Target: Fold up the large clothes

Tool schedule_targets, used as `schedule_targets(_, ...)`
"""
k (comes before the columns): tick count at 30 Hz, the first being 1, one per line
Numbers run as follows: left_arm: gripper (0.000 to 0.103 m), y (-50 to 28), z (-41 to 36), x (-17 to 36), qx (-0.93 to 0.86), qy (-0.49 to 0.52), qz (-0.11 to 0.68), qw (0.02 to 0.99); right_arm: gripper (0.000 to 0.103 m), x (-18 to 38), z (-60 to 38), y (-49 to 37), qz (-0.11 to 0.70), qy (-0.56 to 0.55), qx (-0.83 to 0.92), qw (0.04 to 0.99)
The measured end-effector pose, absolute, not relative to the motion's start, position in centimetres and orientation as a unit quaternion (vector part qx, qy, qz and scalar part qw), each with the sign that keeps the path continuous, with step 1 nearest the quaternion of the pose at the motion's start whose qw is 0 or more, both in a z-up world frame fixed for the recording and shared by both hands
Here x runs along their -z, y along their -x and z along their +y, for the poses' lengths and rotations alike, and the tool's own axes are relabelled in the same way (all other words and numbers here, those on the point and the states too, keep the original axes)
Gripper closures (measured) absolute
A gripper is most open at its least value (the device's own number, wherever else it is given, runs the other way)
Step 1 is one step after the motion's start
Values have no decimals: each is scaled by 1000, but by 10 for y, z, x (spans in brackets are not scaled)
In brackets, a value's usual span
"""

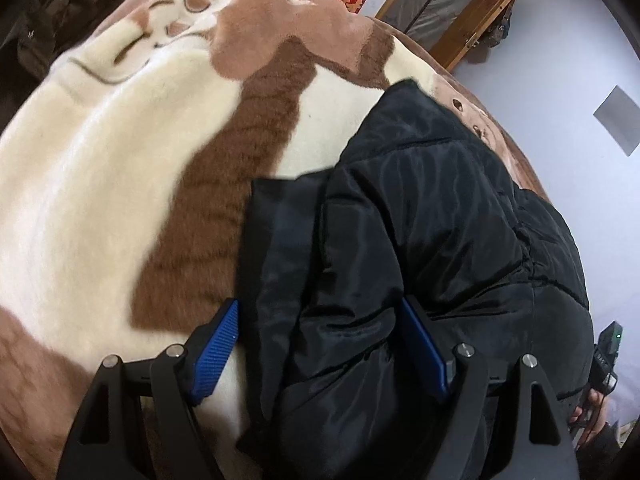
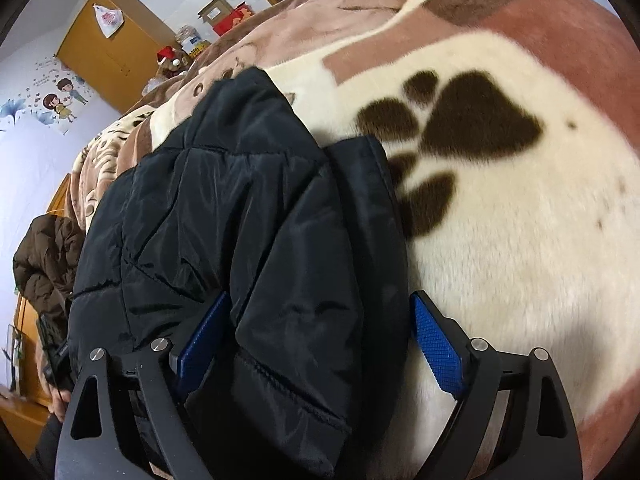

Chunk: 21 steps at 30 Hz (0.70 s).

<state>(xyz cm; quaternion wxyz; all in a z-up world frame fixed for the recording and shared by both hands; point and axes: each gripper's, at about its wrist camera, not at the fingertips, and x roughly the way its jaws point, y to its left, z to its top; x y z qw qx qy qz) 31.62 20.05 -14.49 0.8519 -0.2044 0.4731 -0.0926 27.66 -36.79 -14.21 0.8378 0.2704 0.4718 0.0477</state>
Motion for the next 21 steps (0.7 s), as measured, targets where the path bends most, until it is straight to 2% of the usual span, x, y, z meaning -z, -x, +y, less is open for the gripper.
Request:
schedule_targets(9, 20, -344, 192, 153, 113, 206, 490, 839, 17, 150, -362, -305, 491, -265, -76, 826)
schedule_targets(14, 22, -346, 190, 156, 119, 214, 491, 836, 39, 147, -358, -307, 493, -263, -94, 824)
schedule_targets(15, 25, -345, 190, 156, 121, 216, 491, 836, 41, 146, -357, -307, 493, -264, -96, 824)
schedule_targets(17, 41, -345, 187, 152, 127, 216, 490, 835, 51, 145, -357, -308, 492, -266, -97, 823)
schedule_targets(18, 46, -343, 183, 147, 126, 206, 489, 838, 54, 141, -356, -308, 491, -266, -96, 824)
schedule_targets(20, 65, -338, 179, 136, 120, 188, 485, 845, 66, 134, -352, -307, 491, -256, -94, 828)
schedule_targets(21, 68, -336, 177, 130, 118, 182, 483, 848, 68, 127, -350, -305, 490, -248, -92, 831)
